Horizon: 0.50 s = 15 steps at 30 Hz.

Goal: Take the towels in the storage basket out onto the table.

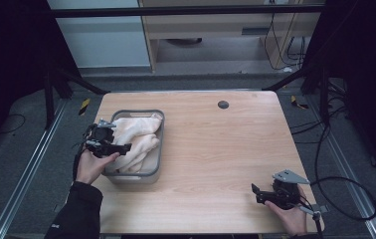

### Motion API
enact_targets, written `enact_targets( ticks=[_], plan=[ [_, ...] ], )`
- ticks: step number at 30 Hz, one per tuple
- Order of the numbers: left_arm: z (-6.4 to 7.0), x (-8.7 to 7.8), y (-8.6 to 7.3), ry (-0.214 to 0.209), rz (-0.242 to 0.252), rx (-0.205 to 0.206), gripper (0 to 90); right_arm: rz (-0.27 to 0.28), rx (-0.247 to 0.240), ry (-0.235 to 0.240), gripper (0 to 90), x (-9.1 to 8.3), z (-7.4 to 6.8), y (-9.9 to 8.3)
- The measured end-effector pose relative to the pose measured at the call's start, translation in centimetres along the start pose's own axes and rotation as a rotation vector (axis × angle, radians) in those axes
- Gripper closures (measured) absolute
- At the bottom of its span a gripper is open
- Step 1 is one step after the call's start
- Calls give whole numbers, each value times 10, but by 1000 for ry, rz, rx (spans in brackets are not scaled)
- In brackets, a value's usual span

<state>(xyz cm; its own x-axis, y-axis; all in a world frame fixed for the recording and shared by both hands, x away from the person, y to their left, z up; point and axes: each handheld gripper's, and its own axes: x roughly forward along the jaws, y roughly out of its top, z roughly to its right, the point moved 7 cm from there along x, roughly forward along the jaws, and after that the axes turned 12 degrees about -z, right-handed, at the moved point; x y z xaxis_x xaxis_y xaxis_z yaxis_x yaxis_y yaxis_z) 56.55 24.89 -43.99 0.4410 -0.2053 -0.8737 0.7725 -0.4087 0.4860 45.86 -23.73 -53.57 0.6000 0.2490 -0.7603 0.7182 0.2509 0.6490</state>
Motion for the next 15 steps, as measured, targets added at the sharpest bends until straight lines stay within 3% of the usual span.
enact_targets(
  ticks=[15],
  plan=[
    [-5, 19, -3, 12, -78, -3, 297, -10, 5, 13, 67, 0, -1, -1]
  ],
)
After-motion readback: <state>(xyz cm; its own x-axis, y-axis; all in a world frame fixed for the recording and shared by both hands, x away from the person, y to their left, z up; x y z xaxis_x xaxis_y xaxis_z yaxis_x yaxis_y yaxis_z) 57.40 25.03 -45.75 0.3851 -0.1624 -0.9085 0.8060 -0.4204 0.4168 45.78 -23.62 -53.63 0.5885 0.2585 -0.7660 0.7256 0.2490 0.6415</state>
